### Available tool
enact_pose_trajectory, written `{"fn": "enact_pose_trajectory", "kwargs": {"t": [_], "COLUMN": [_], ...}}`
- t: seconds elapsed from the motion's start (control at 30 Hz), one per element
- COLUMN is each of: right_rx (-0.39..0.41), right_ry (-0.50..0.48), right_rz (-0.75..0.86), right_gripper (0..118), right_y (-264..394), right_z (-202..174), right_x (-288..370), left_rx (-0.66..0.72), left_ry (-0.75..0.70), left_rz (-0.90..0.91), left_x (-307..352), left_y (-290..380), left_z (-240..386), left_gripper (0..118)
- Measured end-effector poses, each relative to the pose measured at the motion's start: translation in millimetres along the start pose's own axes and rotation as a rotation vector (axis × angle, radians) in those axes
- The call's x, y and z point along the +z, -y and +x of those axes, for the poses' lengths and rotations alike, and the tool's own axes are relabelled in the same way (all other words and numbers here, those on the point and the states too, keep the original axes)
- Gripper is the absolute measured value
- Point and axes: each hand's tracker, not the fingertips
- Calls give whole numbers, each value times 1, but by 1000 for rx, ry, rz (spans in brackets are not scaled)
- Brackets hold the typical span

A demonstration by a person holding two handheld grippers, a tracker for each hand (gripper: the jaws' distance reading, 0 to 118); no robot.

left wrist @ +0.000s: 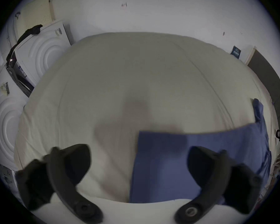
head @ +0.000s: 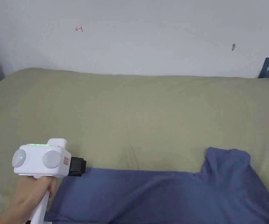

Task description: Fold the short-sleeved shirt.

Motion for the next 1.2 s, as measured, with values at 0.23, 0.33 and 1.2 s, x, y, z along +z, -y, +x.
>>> {"fn": "enact_pose_trajectory", "kwargs": {"t": [0.23,0.33,1.2], "right_rx": [12,17,48], "right_ry": [25,24,6], "right_rz": [-58,-70,-90], "right_gripper": [2,2,1], "right_y": [-4,-6,-23], "right_z": [17,19,20], "right_x": [-25,-32,-31], "left_rx": [-97,-84,-100], "left_ry": [-43,72,93], "left_rz": [-84,-59,-22], "left_x": [-30,-5,26], "left_y": [-3,-8,4], "left_z": [18,22,8], "left_gripper": [99,2,2]}}
